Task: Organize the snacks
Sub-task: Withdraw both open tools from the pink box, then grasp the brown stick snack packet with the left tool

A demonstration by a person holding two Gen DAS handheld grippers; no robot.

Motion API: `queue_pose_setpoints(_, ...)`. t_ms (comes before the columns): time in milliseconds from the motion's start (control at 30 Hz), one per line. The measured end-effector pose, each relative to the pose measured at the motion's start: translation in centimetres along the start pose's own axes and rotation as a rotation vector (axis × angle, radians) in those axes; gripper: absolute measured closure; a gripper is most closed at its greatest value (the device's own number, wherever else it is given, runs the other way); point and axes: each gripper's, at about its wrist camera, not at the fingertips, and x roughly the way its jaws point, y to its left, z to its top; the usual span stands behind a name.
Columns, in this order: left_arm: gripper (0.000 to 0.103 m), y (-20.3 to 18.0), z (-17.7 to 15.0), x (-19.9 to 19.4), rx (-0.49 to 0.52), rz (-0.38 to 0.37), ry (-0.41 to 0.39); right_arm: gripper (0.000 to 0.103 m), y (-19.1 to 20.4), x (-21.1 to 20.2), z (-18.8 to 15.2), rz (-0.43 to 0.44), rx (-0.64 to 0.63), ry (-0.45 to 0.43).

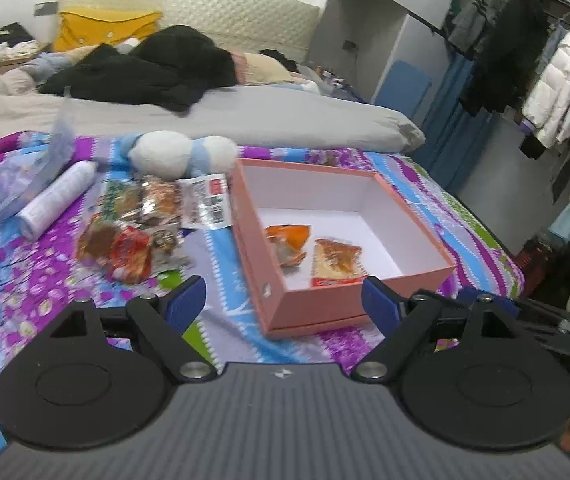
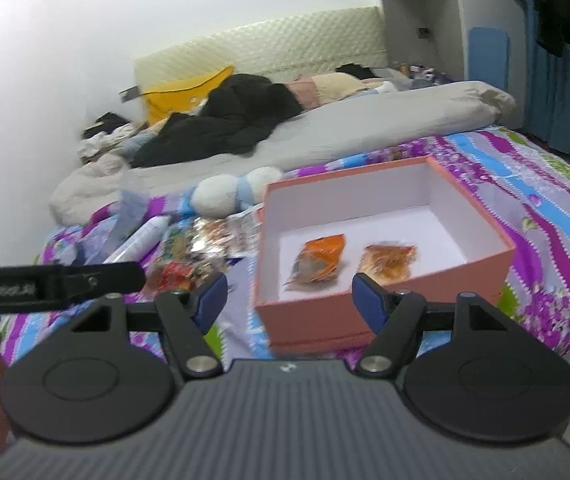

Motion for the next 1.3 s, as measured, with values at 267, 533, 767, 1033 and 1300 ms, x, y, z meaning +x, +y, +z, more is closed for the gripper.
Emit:
queue_pose_setpoints(267,0.015,3.2,-2.8,-3.2,-0.074,0.086,-0.021,0.032,3.3,-0.6,-3.2,0.083,-0.052,0.052)
queue_pose_setpoints(533,0.015,5.7,-5.5,-4.5,-0.169,0.131,-0.011,0.032,5.5,-0.7,-4.7,0.148,-0.099,0.078)
queue_pose_setpoints(767,0.015,7.8,-6.4,-4.9,-0.237,0.143,-0.008,0.032,6.4,-0.3,-5.9,0.159,-0.119,0.108)
queue_pose_setpoints(1033,0.015,10.6,-5.5,-2.5,-0.289,0.154,0.022,0.033,7.2,1.8,-5.9,0.145,-0.14,0.127)
queue_pose_setpoints(1300,0.009,15.0,-3.1,2.2,-0.408,0.15,0.015,0.033,8.4,5.8,-4.6,0.162,-0.177,0.154)
